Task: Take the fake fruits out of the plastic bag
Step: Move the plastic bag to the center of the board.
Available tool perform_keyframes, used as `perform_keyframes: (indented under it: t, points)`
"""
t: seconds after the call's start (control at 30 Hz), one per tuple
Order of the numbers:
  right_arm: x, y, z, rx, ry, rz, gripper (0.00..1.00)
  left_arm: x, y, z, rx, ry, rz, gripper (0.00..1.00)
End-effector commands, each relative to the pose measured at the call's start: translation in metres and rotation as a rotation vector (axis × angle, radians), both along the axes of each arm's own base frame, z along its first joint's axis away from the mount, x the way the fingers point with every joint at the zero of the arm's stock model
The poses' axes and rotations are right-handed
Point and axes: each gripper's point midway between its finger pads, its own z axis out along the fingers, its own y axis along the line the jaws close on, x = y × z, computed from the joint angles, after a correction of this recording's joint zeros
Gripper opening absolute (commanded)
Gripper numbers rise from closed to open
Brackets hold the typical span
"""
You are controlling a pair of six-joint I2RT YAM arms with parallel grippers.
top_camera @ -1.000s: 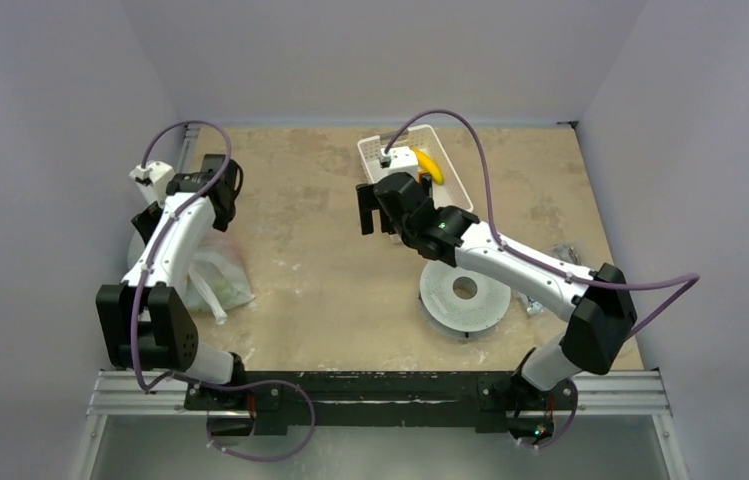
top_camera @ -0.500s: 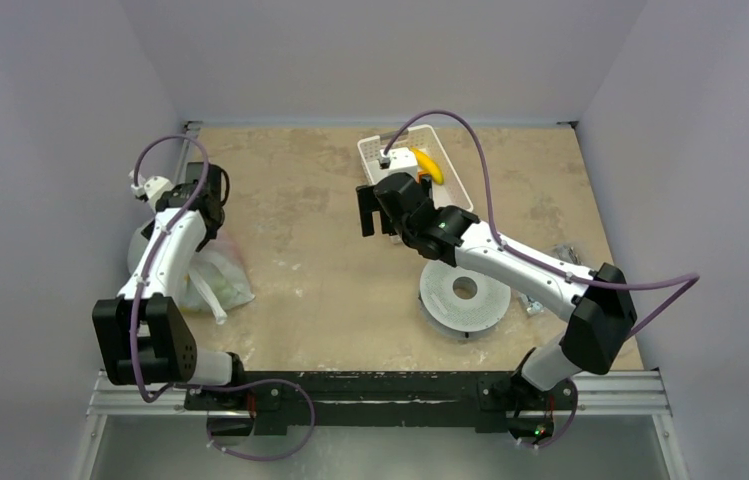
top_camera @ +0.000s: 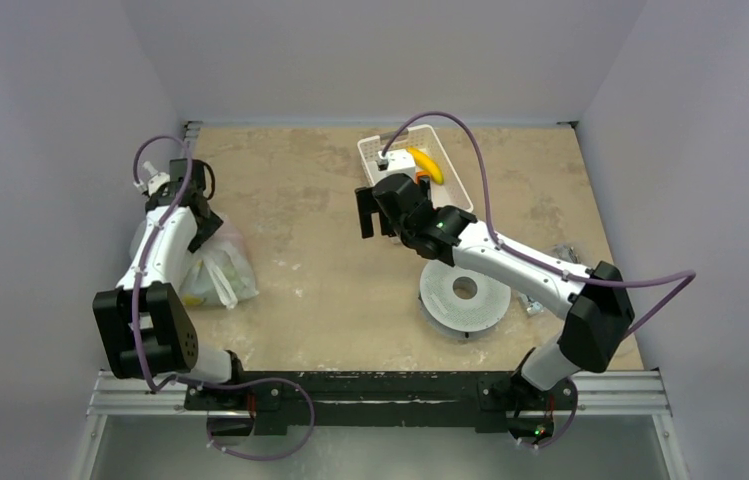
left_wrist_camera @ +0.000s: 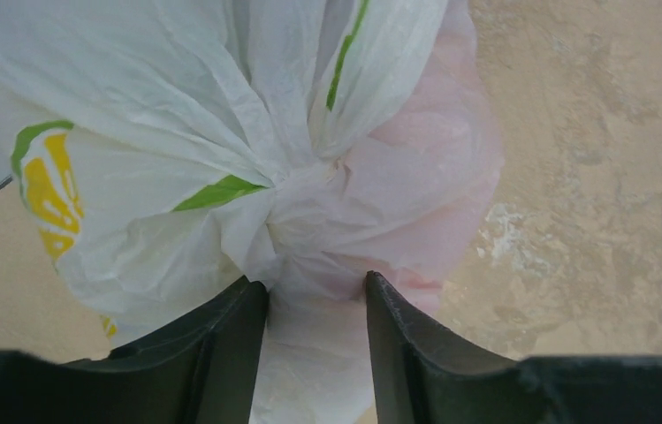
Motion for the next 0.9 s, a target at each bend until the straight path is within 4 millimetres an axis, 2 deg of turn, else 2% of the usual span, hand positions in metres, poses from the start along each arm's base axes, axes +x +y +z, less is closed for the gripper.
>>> perform_keyframes:
  t: [0.0, 0.17, 0.27, 0.4, 0.53, 0.6, 0.7, 0.8, 0.87]
  points:
    - [0.005, 0.011, 0.007, 0.031, -0.013, 0.021, 0.99, 0.031, -0.025, 0.003, -0.106, -0.089, -0.179, 0.37]
    - [0.007, 0.018, 0.002, 0.035, 0.002, 0.033, 0.99, 0.044, -0.044, 0.001, -0.189, -0.104, -0.284, 0.11]
    - [0.007, 0.022, -0.002, 0.039, 0.014, 0.041, 0.99, 0.047, -0.055, 0.003, -0.226, -0.108, -0.341, 0.03]
    - [0.007, 0.029, -0.006, 0.049, 0.032, 0.055, 0.99, 0.047, -0.064, 0.013, -0.191, -0.11, -0.433, 0.0]
    - [0.006, 0.035, -0.009, 0.059, 0.05, 0.075, 0.99, 0.041, -0.091, 0.032, -0.059, -0.115, -0.622, 0.0]
    - [0.006, 0.038, -0.007, 0.061, 0.057, 0.085, 0.99, 0.031, -0.111, 0.035, -0.021, -0.105, -0.722, 0.0]
    - [0.005, 0.046, -0.005, 0.086, 0.059, 0.113, 0.99, 0.013, -0.144, 0.035, -0.137, -0.158, -0.873, 0.0]
    - [0.0, 0.059, -0.006, 0.118, 0.076, 0.178, 0.99, -0.006, -0.156, 0.041, -0.164, -0.178, -0.986, 0.0]
    - [-0.01, 0.072, -0.01, 0.14, 0.102, 0.268, 0.99, -0.014, -0.161, 0.039, -0.169, -0.189, -1.033, 0.0]
